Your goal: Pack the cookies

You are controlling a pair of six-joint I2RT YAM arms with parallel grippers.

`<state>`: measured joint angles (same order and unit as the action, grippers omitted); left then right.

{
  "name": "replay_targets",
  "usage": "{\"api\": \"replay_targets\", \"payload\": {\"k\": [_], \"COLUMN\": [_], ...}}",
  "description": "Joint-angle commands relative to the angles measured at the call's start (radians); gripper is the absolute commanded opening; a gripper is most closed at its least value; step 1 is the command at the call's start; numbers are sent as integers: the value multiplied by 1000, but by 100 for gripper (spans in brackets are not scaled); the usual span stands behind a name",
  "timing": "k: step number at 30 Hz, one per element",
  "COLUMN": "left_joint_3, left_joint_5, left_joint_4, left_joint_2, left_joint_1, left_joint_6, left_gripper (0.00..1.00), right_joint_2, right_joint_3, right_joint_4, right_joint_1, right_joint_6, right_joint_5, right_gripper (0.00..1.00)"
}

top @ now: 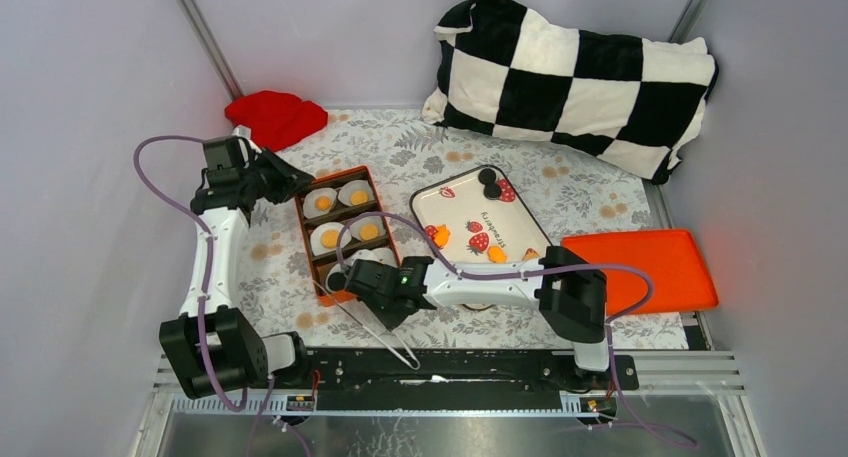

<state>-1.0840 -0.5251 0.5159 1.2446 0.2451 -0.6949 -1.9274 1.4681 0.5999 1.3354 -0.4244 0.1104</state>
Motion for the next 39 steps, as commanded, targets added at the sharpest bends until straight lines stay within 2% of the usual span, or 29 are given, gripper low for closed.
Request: {"api": "replay_targets", "payload": {"k": [1,14,15,19,20,27,32,36,39], "left_joint_3": [19,30,31,30,30,20,-18,-43,-60], "left_joint_5": [-27,-28,-29,-29,-29,10,82,147,177], "left_joint_4": [-14,-16,-17,-20,-19,-17,8,10,9], "left_joint_2": [-10,-3,-2,-1,0,-33,-67,-88,-78], "left_joint_1": [10,10,10,10,10,7,-25,-90,-153], "left_joint_6": [26,33,32,32,32,34,49,53,45], "left_gripper": [23,23,23,23,23,22,20,17,10], "right_joint_2": [-64,-159,-161,-126,-107,100,252,340,317], "right_joint_3": [-12,16,20,17,18,36,-41,-105,-78], "right_joint_4": [-10,6,11,33,55,255,365,301,237], "right_joint_1": [6,4,4,4,3,-23,-217,-470,-684], "right_joint_6": [-18,-6,-6,-25,-30,-122,-168,-77,22], "right_joint_5": [-8,-46,-40,26,50,335,459,485,458], "right_gripper": [27,31,28,2,0,0,0,0,0]}}
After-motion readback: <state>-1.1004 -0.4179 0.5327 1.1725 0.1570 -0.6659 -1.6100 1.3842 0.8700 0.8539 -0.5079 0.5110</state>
